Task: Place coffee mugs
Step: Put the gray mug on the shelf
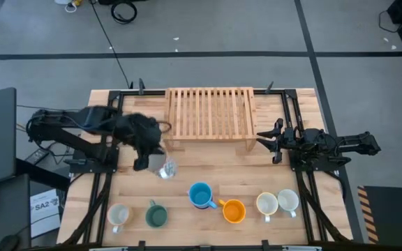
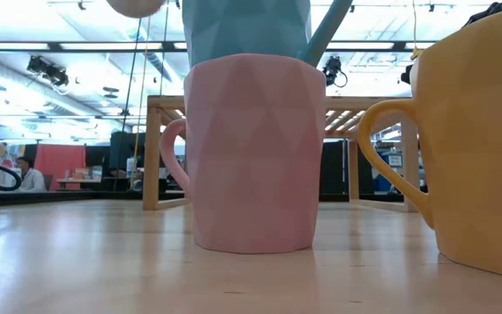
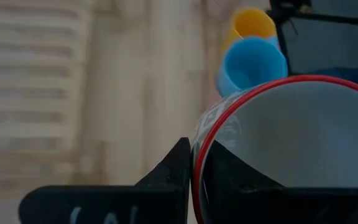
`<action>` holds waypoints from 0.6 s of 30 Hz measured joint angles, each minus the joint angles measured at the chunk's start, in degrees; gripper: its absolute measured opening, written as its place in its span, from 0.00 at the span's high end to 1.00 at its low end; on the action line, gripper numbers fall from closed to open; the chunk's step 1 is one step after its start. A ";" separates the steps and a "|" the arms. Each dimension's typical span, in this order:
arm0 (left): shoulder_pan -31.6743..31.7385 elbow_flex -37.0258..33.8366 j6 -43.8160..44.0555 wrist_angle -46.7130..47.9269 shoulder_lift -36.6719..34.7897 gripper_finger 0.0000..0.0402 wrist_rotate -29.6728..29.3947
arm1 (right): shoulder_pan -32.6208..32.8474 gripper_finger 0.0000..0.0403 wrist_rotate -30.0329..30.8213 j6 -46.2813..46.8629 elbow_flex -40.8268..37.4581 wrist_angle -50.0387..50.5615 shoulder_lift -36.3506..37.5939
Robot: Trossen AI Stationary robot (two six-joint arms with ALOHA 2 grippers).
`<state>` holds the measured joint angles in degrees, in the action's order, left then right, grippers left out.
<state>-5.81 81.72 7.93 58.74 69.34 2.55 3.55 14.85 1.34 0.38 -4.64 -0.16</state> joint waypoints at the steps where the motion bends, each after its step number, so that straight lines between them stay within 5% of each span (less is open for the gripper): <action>1: 1.29 0.73 -1.21 0.01 0.00 0.91 0.02 | 0.00 0.72 0.00 0.00 0.00 0.00 0.00; 9: 11.79 8.06 -14.44 0.95 2.23 0.91 -1.49 | 0.01 0.72 0.01 -0.02 0.00 0.00 0.01; 18: 23.16 24.08 -32.46 4.94 14.95 0.91 -5.49 | 0.02 0.72 0.07 0.00 0.00 -0.46 0.02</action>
<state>17.35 105.81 -24.53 63.68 84.29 -2.94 3.57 14.92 1.34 0.38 -5.10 -0.14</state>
